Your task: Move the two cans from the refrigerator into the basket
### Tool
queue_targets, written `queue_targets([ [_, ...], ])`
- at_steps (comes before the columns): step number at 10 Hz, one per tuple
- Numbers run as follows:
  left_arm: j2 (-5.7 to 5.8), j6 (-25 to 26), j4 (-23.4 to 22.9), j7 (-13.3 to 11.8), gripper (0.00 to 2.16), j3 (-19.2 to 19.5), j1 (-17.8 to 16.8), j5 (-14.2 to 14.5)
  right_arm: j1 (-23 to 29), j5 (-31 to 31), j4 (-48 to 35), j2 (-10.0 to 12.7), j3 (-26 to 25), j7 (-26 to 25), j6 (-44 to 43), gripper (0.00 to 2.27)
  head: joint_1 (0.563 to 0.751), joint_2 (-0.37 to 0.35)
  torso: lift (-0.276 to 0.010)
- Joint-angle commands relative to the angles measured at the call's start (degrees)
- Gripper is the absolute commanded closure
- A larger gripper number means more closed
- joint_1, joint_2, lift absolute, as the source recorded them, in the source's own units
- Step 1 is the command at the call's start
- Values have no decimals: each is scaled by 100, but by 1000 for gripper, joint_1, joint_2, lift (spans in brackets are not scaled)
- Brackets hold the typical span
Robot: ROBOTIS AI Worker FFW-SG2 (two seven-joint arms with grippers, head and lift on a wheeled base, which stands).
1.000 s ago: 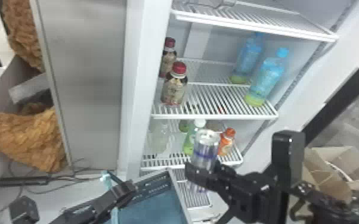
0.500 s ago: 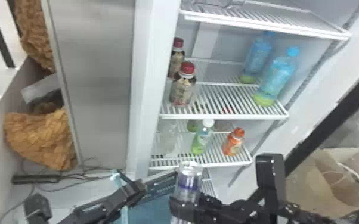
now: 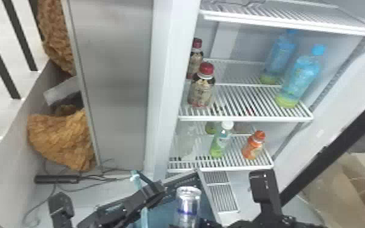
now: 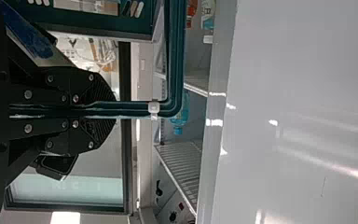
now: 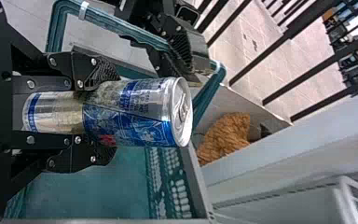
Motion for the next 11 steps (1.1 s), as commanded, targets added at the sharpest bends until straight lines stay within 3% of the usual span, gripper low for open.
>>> queue_targets([
  [1,0,11,0,0,1191,-6,10,0,-115,11,211,-4,83,11,3,1128,695,-197,-31],
  [4,9,11,0,0,1191,-6,10,0,-269,0,548,-22,209,90,-67,1069,695,-185,-31],
  [7,0,11,0,0,1191,-6,24,0,-297,11,605,-22,232,160,-180,117,695,-171,-31],
  [9,0,11,0,0,1191,-18,38,0,-213,34,577,4,186,178,-292,119,695,-171,-31],
  [11,0,11,0,0,1191,-6,38,0,195,388,127,48,-20,240,-799,121,695,-176,-31],
])
